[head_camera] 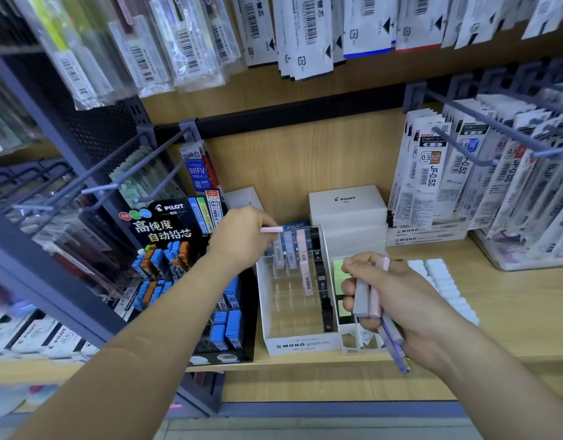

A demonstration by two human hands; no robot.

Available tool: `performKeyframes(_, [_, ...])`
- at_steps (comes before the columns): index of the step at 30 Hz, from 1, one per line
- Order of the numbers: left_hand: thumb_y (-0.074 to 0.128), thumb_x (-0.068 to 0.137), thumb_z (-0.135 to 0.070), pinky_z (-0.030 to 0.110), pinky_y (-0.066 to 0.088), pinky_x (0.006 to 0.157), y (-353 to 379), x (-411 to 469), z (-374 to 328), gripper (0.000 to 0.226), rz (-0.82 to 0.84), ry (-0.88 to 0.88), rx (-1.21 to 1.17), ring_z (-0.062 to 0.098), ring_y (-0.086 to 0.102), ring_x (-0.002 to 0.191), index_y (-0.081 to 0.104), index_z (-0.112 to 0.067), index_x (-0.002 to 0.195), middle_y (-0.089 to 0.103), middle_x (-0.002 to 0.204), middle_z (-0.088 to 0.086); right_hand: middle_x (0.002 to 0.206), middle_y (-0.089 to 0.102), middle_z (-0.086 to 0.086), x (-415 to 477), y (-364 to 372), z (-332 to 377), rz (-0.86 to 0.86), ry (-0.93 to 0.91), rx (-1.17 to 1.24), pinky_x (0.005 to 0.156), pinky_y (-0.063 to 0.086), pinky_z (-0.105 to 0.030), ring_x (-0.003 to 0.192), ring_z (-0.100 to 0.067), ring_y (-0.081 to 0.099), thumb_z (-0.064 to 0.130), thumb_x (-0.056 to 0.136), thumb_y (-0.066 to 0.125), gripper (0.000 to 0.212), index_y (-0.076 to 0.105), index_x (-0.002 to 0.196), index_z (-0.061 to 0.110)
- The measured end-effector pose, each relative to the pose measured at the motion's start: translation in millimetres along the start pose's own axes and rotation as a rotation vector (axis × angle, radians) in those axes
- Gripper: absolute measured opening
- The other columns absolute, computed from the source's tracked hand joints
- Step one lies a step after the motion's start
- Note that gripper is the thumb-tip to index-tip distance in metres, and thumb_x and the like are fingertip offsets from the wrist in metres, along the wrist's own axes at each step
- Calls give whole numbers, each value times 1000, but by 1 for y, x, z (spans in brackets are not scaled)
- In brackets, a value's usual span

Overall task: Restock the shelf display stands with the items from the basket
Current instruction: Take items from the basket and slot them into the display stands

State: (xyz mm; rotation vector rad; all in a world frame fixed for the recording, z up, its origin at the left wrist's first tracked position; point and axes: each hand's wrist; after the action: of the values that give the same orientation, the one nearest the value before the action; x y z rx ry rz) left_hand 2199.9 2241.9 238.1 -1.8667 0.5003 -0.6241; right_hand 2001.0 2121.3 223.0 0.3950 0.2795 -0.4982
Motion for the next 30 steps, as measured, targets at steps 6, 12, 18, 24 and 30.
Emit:
performKeyframes(6, [61, 89, -21, 32, 51, 63, 8, -2, -4, 14, 28, 29, 233, 22, 62, 78, 73, -27, 92, 69, 83, 2, 63, 57, -6, 0, 0, 0, 2, 7, -11, 36, 31, -19, 49, -15, 55, 18, 94, 62, 7, 60, 88, 14])
performKeyframes(12, [58, 87, -15, 28, 37, 55, 11, -2, -5, 14, -12, 108, 395, 25, 62, 77, 68, -24, 90, 66, 83, 2, 61, 57, -5, 0, 1, 1, 0, 13, -2, 36, 30, -20, 47, -14, 54, 18, 93, 62, 5, 60, 90, 14])
performKeyframes(18, [61, 84, -18, 30, 42, 62, 1, -8, 0, 4, -21, 118, 257, 23, 55, 76, 64, -21, 85, 56, 82, 1, 62, 58, -6, 1, 0, 0, 8, 16, 43, 34, 30, -20, 47, -14, 51, 19, 94, 61, 10, 62, 100, 12])
performKeyframes(24, [53, 97, -24, 29, 42, 100, -25, -44, -27, 28, 358, 63, -470, 7, 55, 111, 60, -28, 123, 61, 119, -7, 57, 49, 0, 0, 4, 0, 55, -13, 26, 37, 27, -19, 46, -11, 40, 30, 89, 66, 24, 63, 104, 12])
performKeyframes(30, [56, 94, -10, 20, 46, 95, -24, -65, -53, 32, 410, 213, -550, 4, 57, 105, 62, -22, 122, 59, 110, -2, 58, 47, -1, 0, 9, -1, 95, -68, -65, 38, 26, -19, 47, -12, 39, 31, 89, 66, 15, 63, 91, 15])
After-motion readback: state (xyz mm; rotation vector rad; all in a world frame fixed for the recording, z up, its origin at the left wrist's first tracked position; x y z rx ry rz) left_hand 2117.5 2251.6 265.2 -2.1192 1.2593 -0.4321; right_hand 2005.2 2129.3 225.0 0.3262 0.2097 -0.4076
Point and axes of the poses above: each hand's wrist, its own x-axis towards the middle knuckle, its own y-axis out of the palm, z = x × y
